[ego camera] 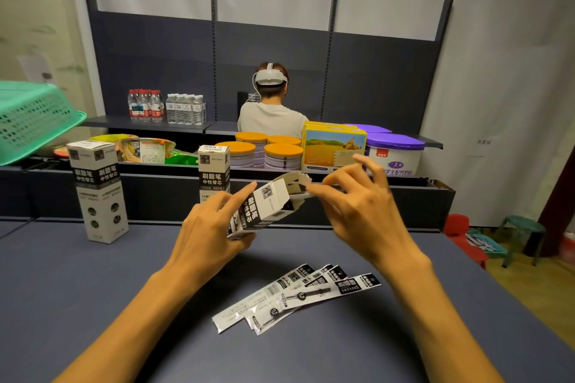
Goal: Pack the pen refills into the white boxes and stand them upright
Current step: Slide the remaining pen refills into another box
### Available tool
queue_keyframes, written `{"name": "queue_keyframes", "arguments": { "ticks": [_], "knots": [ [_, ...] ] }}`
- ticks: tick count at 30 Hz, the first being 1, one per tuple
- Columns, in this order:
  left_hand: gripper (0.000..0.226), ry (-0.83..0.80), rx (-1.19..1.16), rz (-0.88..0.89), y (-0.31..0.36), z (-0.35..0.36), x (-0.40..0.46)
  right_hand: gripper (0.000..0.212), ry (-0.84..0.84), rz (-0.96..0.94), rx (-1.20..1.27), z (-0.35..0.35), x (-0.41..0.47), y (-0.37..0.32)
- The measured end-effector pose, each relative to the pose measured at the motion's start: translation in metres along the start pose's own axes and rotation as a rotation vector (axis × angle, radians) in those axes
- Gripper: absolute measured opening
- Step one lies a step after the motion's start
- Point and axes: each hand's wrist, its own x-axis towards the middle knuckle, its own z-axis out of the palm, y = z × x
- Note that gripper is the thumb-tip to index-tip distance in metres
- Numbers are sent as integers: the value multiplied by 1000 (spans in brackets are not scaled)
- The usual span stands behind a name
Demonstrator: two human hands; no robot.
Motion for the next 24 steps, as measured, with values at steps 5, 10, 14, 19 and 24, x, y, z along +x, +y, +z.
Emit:
{"name": "queue_keyframes", "arguments": {
  "ticks": [5,10,14,19,24],
  "knots": [
    [96,-5,7,-3,0,0,0,32,25,-41,10,8,1,-11],
    [95,-3,7,-8,0,-1,0,22,132,103,93,1,-2,4],
    [96,-7,9,11,3,-1,0,16,99,62,138,11,-4,0],
    [95,-2,10,26,5,-1,0,20,58,-5,187,19,0,-15],
    [95,-14,-1,19,4,-1,0,33,112,201,410,14,-4,-9]
  ]
}}
